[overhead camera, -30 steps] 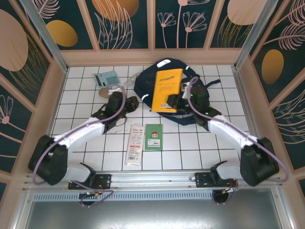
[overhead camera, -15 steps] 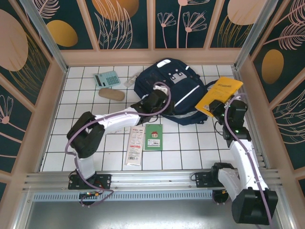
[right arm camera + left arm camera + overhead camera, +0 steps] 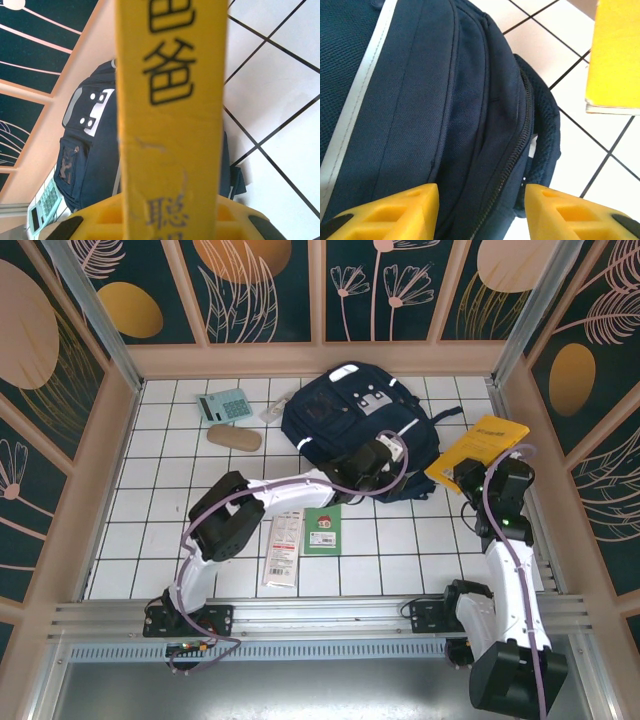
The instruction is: Pack books, pencil case, and school supplies into a backpack
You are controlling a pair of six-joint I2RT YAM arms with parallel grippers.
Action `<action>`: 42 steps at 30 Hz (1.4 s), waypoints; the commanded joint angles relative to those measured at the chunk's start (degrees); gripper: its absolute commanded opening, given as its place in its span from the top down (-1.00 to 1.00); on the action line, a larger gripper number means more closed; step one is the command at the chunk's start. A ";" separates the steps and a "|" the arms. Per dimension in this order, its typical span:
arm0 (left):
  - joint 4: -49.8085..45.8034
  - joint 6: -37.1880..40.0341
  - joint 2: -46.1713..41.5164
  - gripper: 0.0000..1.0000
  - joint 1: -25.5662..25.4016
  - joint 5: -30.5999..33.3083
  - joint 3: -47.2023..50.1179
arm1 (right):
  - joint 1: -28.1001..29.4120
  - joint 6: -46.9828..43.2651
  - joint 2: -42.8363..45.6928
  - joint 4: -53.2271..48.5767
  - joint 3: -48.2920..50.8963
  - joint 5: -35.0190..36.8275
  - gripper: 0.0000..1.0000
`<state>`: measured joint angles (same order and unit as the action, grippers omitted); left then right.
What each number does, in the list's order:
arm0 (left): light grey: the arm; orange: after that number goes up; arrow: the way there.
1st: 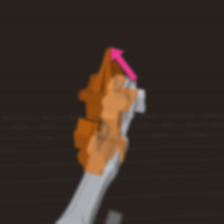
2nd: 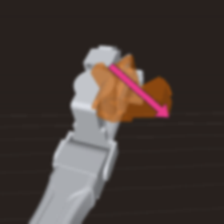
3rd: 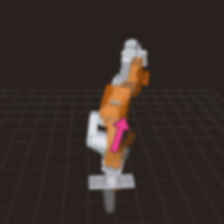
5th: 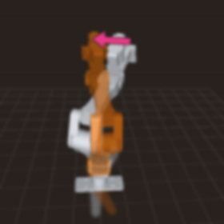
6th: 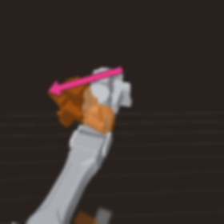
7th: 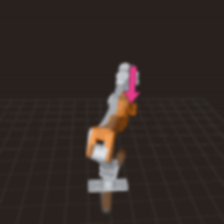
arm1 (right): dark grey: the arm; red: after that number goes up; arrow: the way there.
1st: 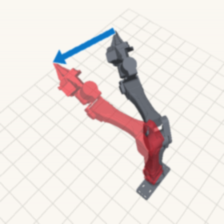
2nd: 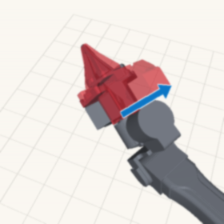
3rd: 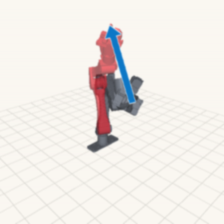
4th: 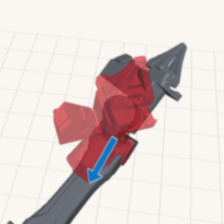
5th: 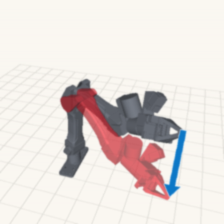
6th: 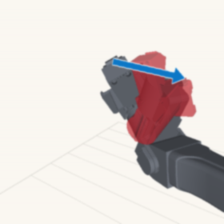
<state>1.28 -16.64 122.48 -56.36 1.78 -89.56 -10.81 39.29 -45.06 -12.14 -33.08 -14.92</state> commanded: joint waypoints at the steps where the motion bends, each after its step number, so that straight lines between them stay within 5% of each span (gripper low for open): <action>1: -2.00 2.84 2.84 -0.01 0.22 -0.62 -3.72 | -0.57 -1.06 1.88 3.17 -0.49 -1.08 1.00; 10: -4.85 5.38 8.39 0.04 0.14 2.23 -10.10 | -0.75 -0.89 2.30 2.92 -0.32 -1.96 1.00; 12: -4.73 5.61 8.39 0.28 0.19 2.32 -10.03 | -0.75 -0.89 2.51 3.01 -0.32 -2.09 1.00; 15: -4.49 5.19 7.73 1.00 0.18 3.06 -9.86 | -0.82 -0.79 2.74 3.33 -0.15 -2.62 1.00; 28: 0.08 -2.02 -6.49 1.00 0.14 19.06 -7.58 | -0.80 2.15 2.29 9.71 2.34 -9.61 1.00; 36: 1.53 -3.77 -9.86 1.00 0.13 21.79 -11.02 | 3.93 9.44 -3.32 25.18 5.03 -18.05 1.00; 42: 1.44 -4.18 -10.17 1.00 0.16 21.72 -12.08 | 10.34 15.54 -12.67 38.03 5.62 -17.11 1.00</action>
<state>-1.78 -18.81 115.92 -55.66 21.78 -98.24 -2.39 51.11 -55.68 11.35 -27.24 -30.48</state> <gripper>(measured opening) 0.072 0.179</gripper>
